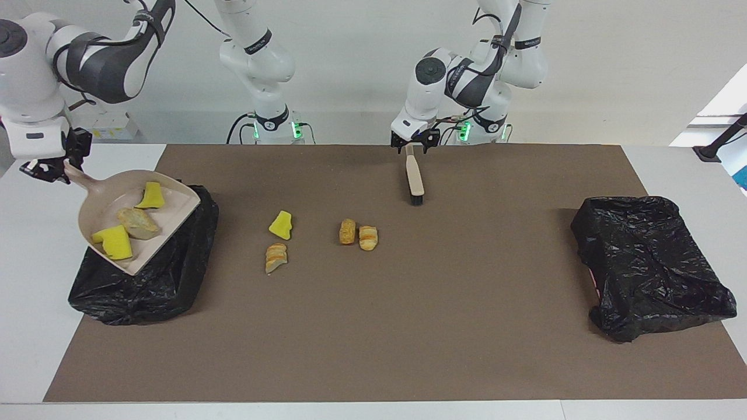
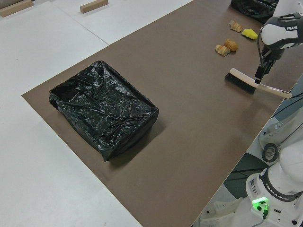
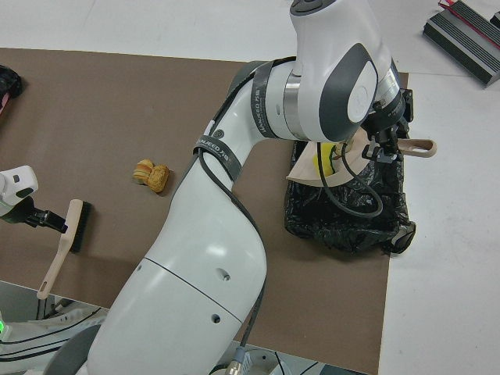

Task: Sweep and dump trash in bin

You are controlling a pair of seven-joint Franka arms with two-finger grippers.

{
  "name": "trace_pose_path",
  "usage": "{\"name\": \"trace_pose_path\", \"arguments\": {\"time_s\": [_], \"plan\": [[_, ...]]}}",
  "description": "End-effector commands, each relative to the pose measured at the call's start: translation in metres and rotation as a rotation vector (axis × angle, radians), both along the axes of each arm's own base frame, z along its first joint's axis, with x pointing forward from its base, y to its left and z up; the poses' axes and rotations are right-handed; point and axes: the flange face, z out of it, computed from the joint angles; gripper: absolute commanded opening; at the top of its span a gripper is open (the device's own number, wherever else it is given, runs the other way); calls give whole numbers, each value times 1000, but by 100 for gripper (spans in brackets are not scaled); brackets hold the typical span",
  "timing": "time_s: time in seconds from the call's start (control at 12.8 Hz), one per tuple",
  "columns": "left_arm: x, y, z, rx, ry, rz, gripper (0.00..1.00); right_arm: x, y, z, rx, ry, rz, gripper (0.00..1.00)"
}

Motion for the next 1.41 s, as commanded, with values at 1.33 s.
{"name": "trace_pose_path", "arguments": {"time_s": [1.33], "plan": [[198, 219, 269, 2, -81, -203, 100, 6, 52, 26, -490, 160, 534, 0]]}}
